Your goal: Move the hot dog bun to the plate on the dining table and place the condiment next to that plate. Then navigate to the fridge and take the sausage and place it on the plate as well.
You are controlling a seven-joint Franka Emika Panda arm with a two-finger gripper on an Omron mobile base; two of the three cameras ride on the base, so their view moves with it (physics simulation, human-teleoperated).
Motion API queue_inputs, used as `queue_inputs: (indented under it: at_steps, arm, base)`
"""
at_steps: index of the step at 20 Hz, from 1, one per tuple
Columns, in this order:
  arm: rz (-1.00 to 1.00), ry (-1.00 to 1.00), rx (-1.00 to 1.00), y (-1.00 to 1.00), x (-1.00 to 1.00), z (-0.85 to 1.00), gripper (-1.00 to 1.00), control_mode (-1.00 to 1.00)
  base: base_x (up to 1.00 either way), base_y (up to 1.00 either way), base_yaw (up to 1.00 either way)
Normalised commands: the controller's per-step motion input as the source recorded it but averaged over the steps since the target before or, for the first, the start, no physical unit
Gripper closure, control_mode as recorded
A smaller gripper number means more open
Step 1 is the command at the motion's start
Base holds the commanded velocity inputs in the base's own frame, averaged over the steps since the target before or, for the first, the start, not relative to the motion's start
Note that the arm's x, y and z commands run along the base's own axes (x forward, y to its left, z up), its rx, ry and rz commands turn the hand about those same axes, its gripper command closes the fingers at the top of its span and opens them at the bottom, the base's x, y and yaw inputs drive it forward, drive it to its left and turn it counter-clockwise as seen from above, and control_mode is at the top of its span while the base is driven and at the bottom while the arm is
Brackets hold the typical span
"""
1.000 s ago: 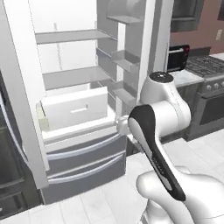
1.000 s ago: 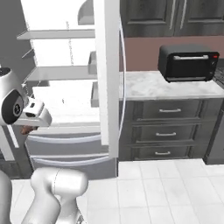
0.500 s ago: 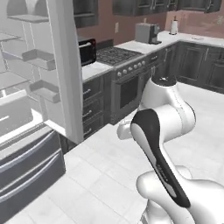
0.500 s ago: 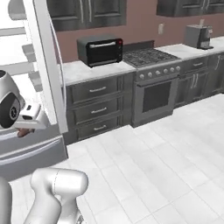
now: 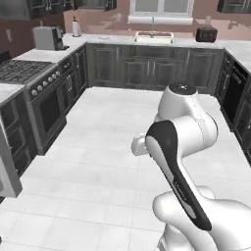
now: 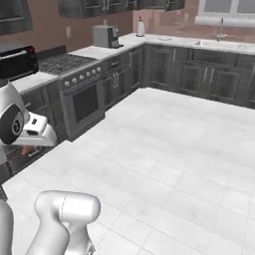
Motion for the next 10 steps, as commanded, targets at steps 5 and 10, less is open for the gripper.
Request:
queue_inputs:
  at_steps: [5,10]
  arm:
    - [0.0,0.0,0.0,0.0,0.0,0.0,1.0,1.0]
    - [0.0,0.0,0.0,0.0,0.0,0.0,1.0,1.0]
  base:
    - [-0.76,-0.23,-0.69]
    - [-0.47,-0.92,-0.45]
